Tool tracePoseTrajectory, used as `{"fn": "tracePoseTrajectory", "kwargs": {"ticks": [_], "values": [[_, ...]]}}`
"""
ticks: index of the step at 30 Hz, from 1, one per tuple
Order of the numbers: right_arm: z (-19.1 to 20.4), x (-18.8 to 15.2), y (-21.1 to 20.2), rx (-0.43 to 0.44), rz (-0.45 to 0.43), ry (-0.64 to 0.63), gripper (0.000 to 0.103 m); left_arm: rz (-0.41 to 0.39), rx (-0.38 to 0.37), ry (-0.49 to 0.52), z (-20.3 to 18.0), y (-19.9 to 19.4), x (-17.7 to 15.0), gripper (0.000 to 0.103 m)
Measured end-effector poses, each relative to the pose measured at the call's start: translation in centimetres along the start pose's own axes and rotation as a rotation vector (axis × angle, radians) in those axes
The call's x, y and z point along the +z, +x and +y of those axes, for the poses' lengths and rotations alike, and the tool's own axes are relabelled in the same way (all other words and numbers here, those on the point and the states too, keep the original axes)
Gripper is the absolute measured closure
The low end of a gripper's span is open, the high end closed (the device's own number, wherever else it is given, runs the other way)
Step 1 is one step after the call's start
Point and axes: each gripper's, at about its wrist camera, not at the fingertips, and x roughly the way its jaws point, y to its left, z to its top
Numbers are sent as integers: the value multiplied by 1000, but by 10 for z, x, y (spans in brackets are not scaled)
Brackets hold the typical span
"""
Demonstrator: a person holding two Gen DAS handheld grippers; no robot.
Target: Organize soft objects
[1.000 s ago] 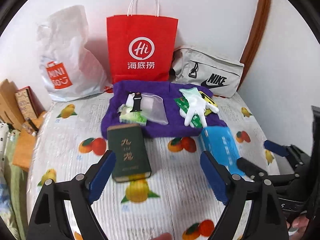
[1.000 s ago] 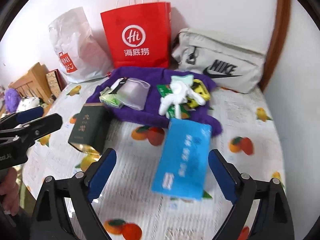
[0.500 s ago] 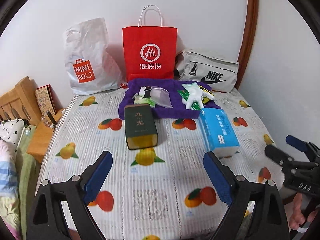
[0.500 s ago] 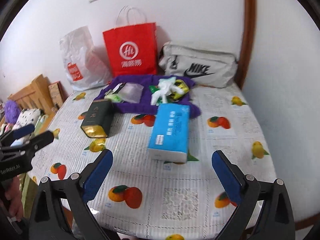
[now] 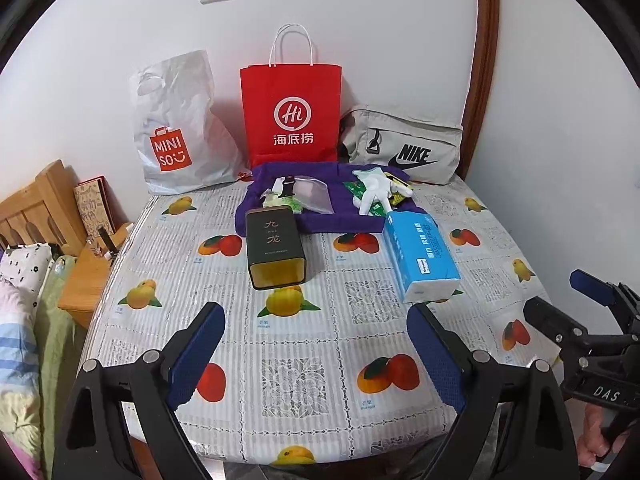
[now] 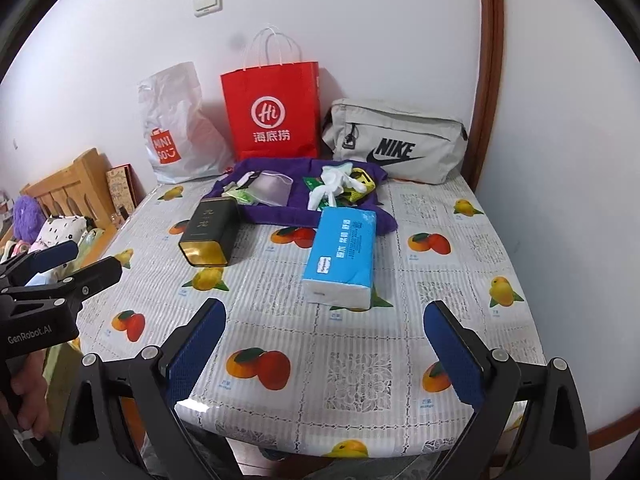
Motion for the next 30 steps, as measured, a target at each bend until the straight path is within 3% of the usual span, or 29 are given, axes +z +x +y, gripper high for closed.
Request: {"fn": "tracePoseTrajectory", "kwargs": {"ticks": [30], "values": [[16, -1, -15, 39, -13, -15, 5, -13, 15, -1, 3, -14, -3, 11]]}}
